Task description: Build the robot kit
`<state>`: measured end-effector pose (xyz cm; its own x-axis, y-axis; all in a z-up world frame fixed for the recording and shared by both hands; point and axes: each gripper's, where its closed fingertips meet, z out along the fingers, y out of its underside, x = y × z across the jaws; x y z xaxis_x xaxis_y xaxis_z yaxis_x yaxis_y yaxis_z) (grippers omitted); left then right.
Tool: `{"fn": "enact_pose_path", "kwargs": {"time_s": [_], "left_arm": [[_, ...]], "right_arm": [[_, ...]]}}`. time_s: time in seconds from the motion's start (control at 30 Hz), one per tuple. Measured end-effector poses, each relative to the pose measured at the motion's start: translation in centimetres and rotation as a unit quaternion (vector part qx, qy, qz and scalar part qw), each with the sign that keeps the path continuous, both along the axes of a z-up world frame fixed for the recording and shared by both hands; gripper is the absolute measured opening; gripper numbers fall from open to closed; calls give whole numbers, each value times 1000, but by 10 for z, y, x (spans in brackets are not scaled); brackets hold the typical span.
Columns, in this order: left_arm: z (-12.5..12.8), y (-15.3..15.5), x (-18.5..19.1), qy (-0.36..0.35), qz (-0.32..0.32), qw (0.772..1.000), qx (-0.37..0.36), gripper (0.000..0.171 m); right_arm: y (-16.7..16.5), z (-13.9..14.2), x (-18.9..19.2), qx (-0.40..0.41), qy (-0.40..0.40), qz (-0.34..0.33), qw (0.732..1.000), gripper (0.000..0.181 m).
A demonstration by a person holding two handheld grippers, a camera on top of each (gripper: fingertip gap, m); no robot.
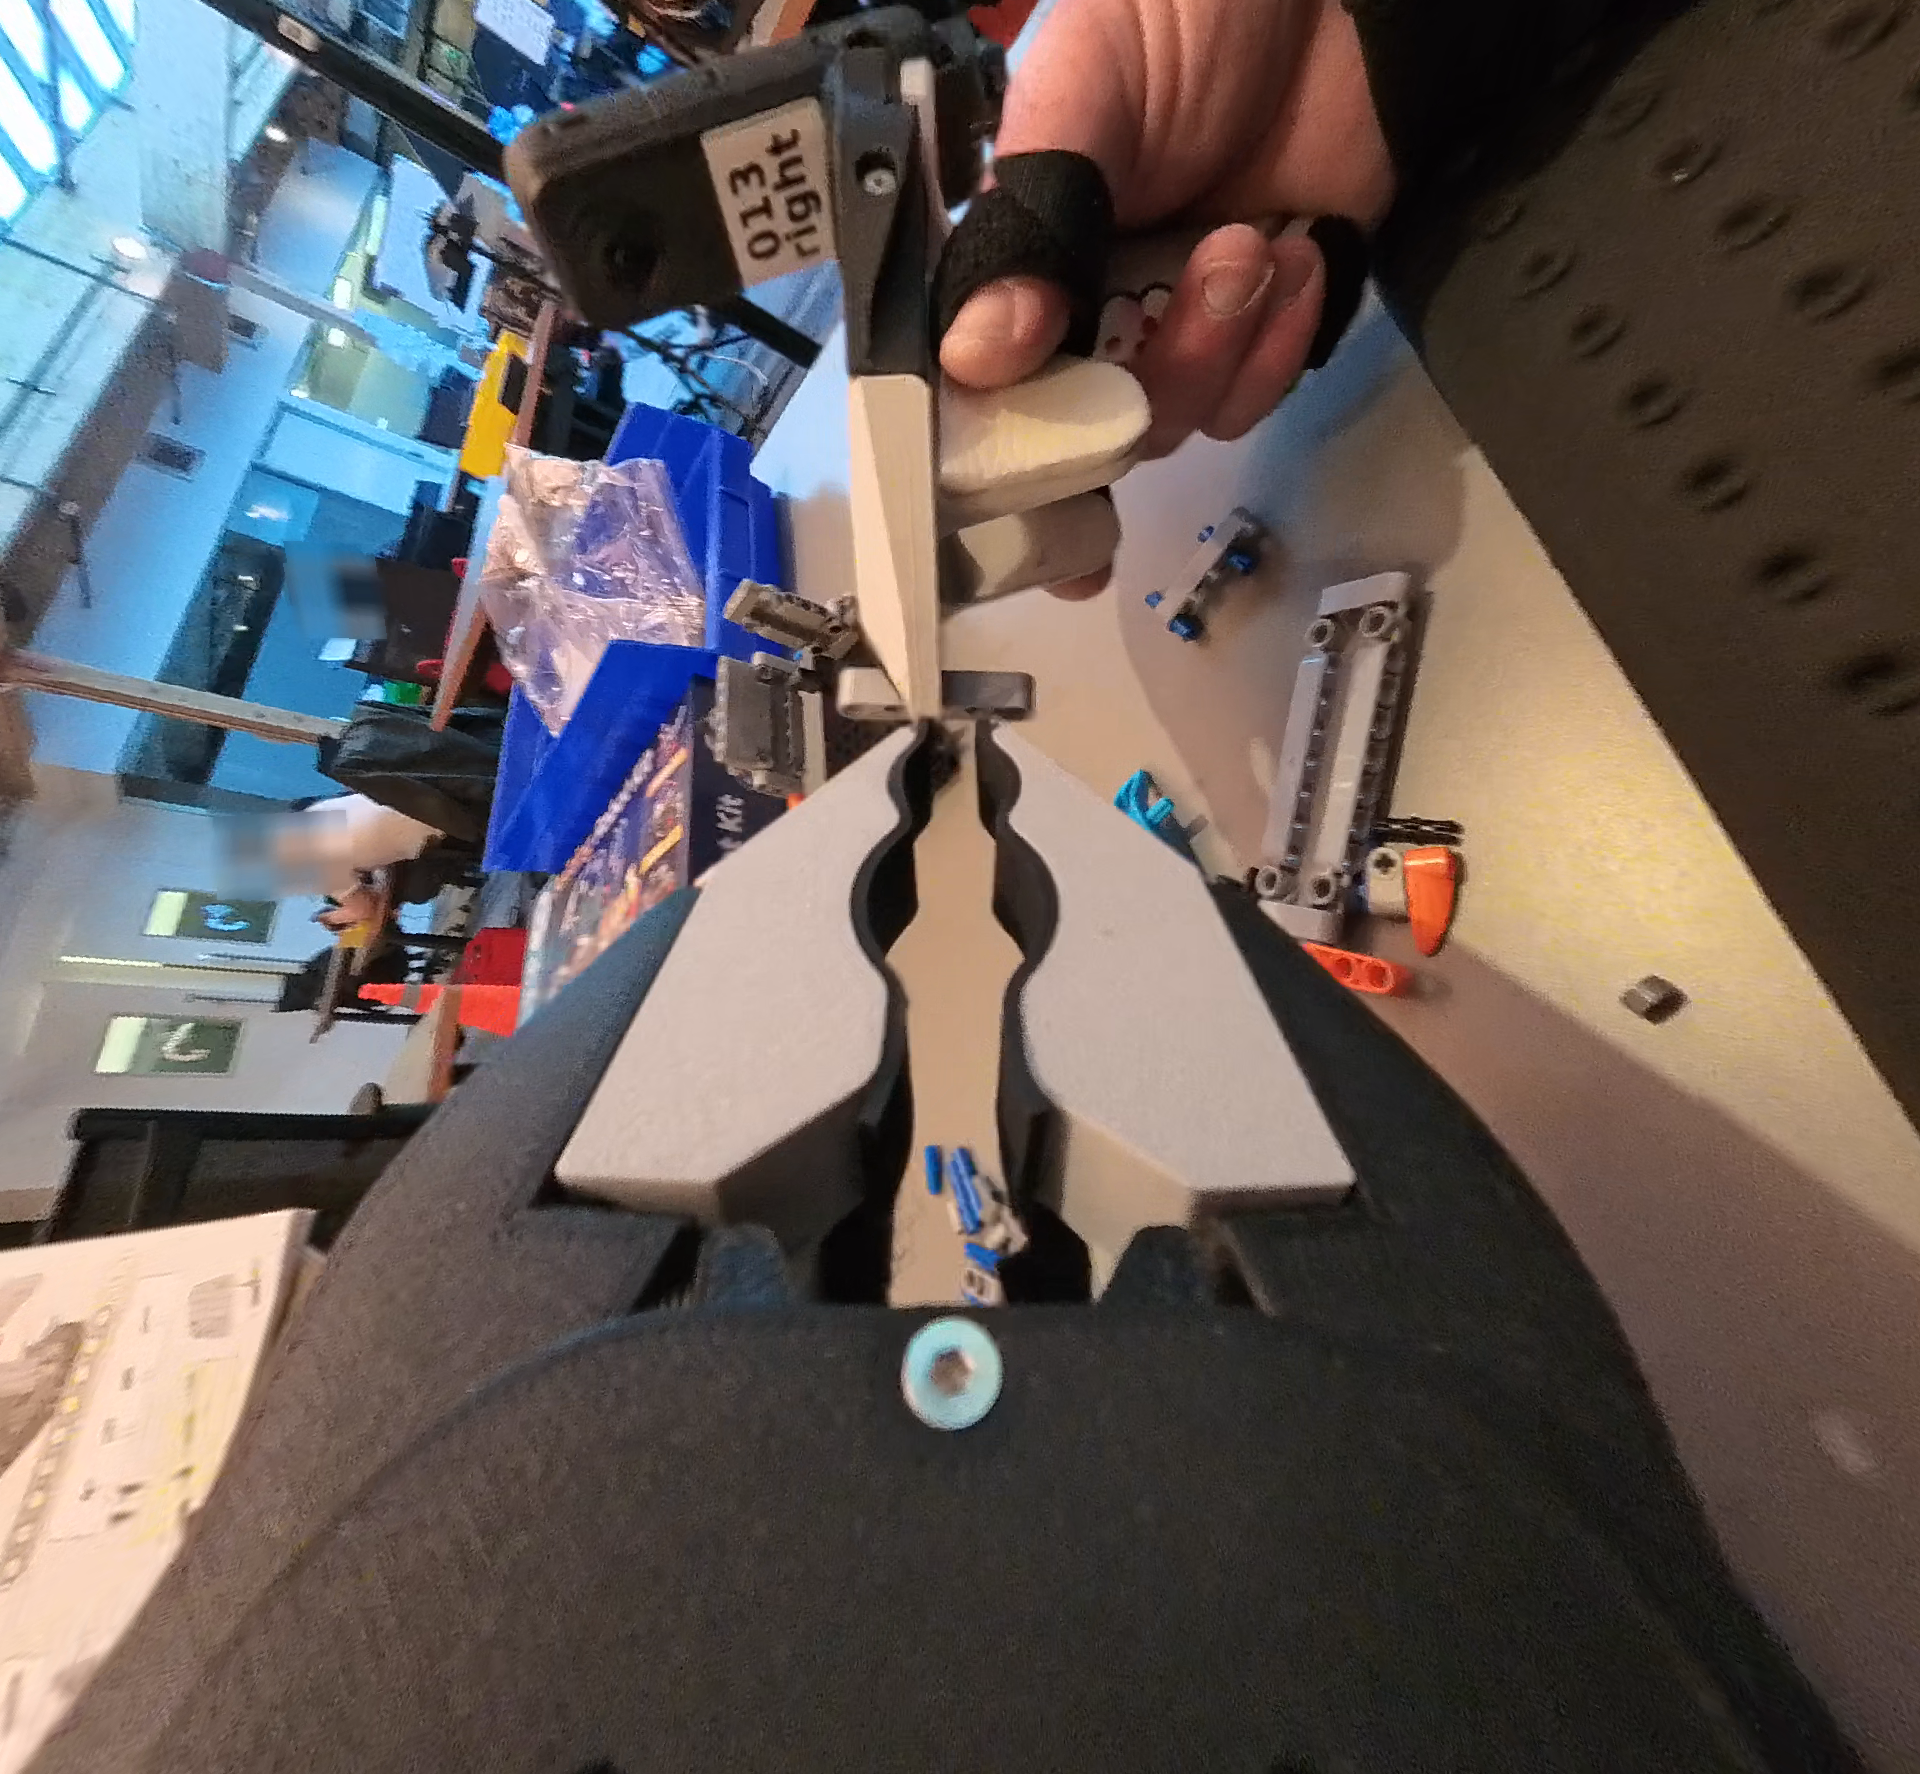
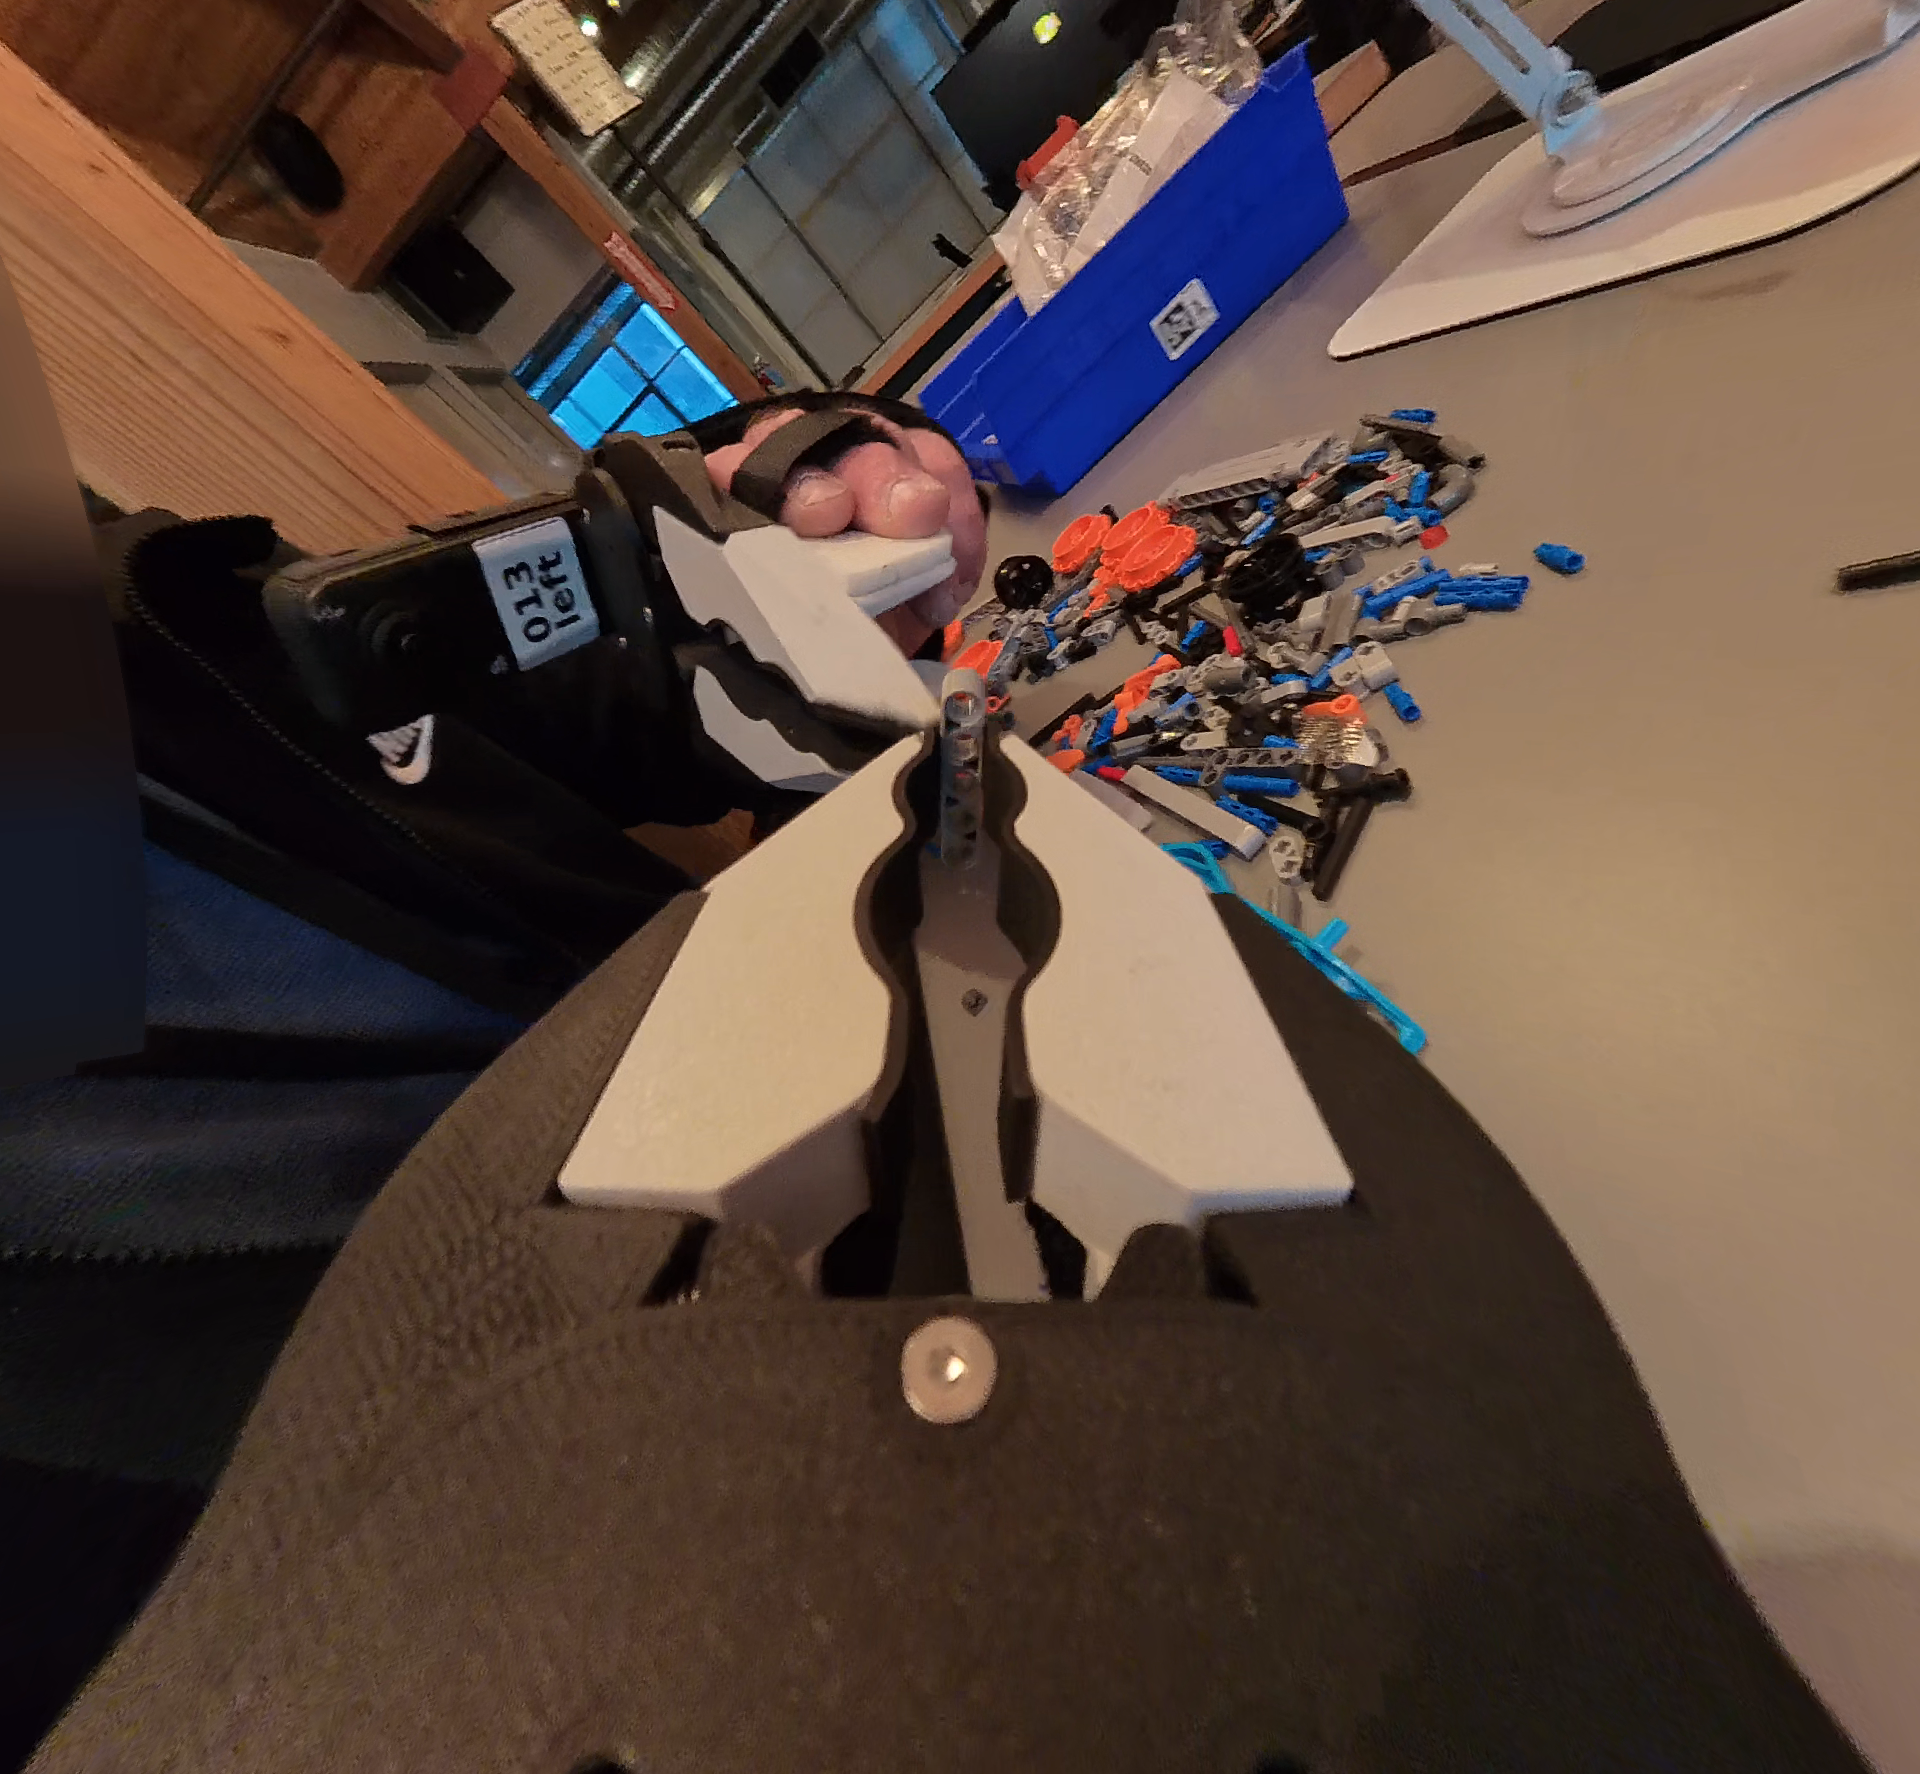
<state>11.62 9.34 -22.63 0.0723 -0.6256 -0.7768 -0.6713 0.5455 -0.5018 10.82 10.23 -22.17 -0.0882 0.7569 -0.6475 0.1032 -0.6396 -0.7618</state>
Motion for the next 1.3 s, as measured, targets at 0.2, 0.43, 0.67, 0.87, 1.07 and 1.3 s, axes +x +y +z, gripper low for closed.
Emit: {"fn": "enact_pose_path", "kwargs": {"time_s": [0.2,0.43,0.67,0.87,1.07,1.3], "left_arm": [[-8,-3,-5,2,-4,999,-34,8],[-16,4,-7,12,11,998,-56,6],[-9,45,-29,-20,110,989,-93,23],[0,123,-59,-13,233,968,-95,45],[77,230,12,-107,280,943,-145,69],[67,417,32,-274,367,848,-267,94]], "right_arm": [[5,2,7,1,8,-12,1000,5],[4,-1,7,13,-4,-14,1000,5],[3,1,8,24,-1,-16,1000,5],[-1,5,8,41,4,-15,999,5],[-5,10,9,48,15,-11,999,4],[-7,20,14,46,46,-11,998,5]]}}
